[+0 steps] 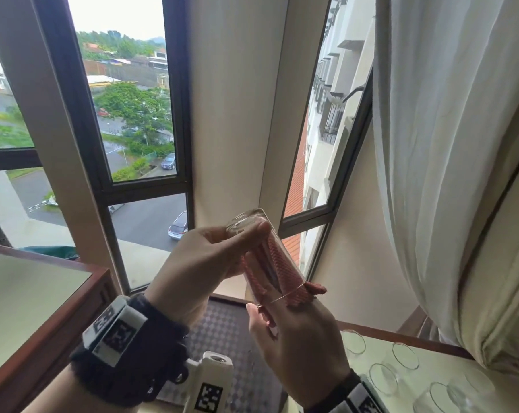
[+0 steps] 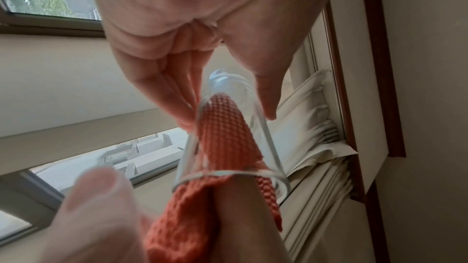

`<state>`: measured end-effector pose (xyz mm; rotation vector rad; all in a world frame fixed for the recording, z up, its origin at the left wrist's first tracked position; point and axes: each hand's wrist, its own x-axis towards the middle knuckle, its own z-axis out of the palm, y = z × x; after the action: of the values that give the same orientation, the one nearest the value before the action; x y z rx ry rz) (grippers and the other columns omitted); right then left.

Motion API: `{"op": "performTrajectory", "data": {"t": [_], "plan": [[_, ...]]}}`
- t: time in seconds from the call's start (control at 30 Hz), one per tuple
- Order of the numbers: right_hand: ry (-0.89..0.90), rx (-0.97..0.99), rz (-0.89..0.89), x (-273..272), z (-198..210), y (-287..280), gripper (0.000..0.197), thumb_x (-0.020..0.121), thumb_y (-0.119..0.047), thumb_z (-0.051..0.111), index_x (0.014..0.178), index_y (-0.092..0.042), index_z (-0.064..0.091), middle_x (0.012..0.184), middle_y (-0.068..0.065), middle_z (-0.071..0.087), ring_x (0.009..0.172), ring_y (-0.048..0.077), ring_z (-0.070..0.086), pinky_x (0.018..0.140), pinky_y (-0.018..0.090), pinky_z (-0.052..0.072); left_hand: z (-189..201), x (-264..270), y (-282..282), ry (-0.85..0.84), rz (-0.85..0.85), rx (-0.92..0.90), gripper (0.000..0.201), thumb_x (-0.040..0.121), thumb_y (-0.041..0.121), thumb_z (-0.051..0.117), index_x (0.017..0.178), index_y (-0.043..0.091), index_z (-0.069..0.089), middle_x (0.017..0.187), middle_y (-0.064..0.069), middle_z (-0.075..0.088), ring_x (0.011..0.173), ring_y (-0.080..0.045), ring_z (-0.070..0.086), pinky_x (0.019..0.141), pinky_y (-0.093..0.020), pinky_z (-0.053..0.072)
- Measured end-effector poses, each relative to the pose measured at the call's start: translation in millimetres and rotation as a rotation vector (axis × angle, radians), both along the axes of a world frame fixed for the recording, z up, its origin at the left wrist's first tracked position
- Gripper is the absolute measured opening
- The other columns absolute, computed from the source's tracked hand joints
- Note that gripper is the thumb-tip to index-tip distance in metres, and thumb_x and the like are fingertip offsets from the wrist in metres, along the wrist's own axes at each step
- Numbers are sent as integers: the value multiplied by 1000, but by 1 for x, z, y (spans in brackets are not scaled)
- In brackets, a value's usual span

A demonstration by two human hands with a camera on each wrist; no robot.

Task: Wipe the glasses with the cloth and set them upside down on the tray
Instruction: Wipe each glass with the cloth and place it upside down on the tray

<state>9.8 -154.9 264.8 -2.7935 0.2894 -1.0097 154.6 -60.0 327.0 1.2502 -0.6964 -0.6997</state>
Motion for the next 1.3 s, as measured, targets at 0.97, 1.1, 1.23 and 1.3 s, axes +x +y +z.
{"op": "performTrajectory", "data": {"t": [0.97, 1.1, 1.23, 1.3], "plan": [[-179, 1319, 534, -19, 27, 11, 56, 81, -17, 77, 130, -38, 63, 82, 30, 66, 42, 24, 56, 43, 28, 48, -44, -3, -28, 312, -358, -350, 88, 84, 39, 89, 139, -18, 51, 132, -33, 58, 121, -38, 59, 110, -47, 50], [-86, 670, 159, -16, 10, -2, 57, 90, -22, 68, 139, -43, 48, 70, 1, 64, 50, 15, 59, 47, 30, 52, -27, -6, -35, 142, -117, -147, 54, 92, 39, 81, 111, -11, 73, 104, -24, 75, 93, -27, 74, 85, -31, 62], [159, 5, -145, -12, -2, -16, 63, 87, -37, 48, 148, -41, 32, 82, -6, 66, 62, 16, 60, 56, 33, 57, -18, -6, -36, -33, 47, 76, 50, 78, 53, 84, 93, 6, 85, 99, -20, 80, 102, -38, 77, 96, -43, 63], [153, 82, -131, -11, 0, -14, 64, 90, -40, 49, 149, -48, 26, 84, -5, 67, 66, 18, 63, 63, 37, 58, -17, -7, -35, -72, 21, 92, 49, 80, 53, 82, 95, 6, 85, 101, -21, 80, 107, -41, 75, 101, -46, 61]]}}
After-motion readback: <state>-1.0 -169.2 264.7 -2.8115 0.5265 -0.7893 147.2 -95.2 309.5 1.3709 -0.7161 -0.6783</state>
